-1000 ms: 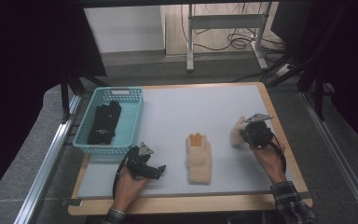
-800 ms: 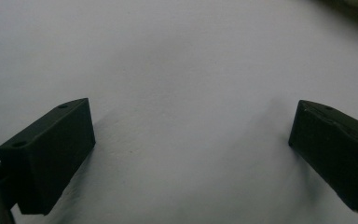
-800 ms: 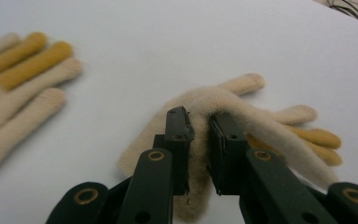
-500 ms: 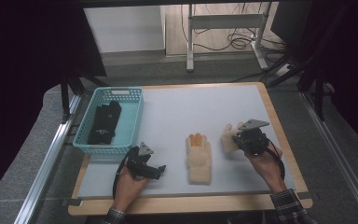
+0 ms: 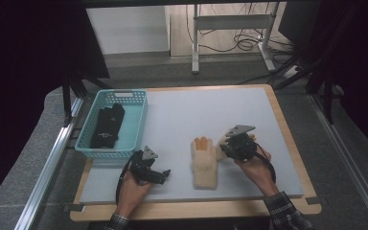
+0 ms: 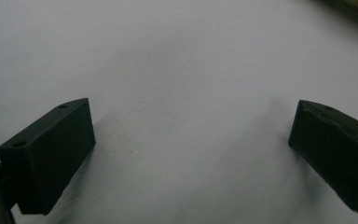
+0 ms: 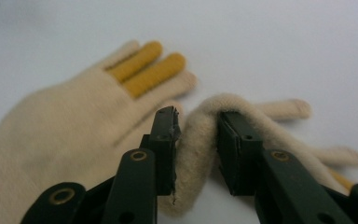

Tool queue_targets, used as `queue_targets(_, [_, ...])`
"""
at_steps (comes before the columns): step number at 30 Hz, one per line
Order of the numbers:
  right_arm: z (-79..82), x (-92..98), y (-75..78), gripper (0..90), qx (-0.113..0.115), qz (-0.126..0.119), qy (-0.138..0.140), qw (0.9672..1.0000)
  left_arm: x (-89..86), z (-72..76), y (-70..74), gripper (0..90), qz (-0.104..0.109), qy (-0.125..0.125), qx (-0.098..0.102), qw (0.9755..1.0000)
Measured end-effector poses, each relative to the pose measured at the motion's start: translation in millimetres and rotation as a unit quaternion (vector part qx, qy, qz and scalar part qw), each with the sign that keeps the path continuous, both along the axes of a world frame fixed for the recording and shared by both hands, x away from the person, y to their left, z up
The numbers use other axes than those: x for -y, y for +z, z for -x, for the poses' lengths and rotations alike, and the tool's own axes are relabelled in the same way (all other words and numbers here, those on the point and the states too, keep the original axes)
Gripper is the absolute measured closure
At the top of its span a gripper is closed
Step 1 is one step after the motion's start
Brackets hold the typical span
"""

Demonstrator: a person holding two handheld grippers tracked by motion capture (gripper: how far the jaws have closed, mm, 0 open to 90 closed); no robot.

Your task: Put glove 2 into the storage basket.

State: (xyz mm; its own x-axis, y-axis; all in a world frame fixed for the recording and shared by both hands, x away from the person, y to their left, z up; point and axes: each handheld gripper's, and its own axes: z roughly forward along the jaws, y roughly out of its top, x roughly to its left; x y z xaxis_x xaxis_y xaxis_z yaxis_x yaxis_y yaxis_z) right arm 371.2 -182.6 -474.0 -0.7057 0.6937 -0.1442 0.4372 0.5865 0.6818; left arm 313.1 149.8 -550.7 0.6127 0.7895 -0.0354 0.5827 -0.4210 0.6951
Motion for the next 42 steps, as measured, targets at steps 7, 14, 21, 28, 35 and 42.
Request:
queue_targets(7, [-18.2,-31.8,-3.1,62.2,-0.014,-0.024,0.02,0.9994,0.3,0.2,-0.2,0.6,0.002,0.002,0.0,1.0])
queue_targets(14, [-27.8,-51.9,-8.6,57.1,-0.036,-0.044,0.043,0.9974,0.3,0.3,-0.2,0.7,0.002,0.002,0.0,1.0])
queue_targets(21, [-42.9,-35.1,1.4,54.9,-0.016,-0.053,0.026,0.9981,0.4,0.3,-0.2,0.7,0.003,0.002,0.0,1.0])
queue_targets(28, [-65.4,-20.6,-14.4,49.1,-0.024,-0.069,0.027,0.997,0.1,0.2,0.0,0.6,0.001,0.001,-0.001,1.0])
queue_targets(35, [-80.3,-27.2,-39.2,36.7,-0.033,-0.067,0.072,0.9945,0.1,0.2,-0.1,0.7,0.001,0.001,0.0,1.0])
queue_targets(42, [-78.5,-33.3,-48.9,55.2,-0.028,-0.065,0.095,0.993,0.4,0.2,-0.2,0.7,0.002,0.002,0.0,1.0])
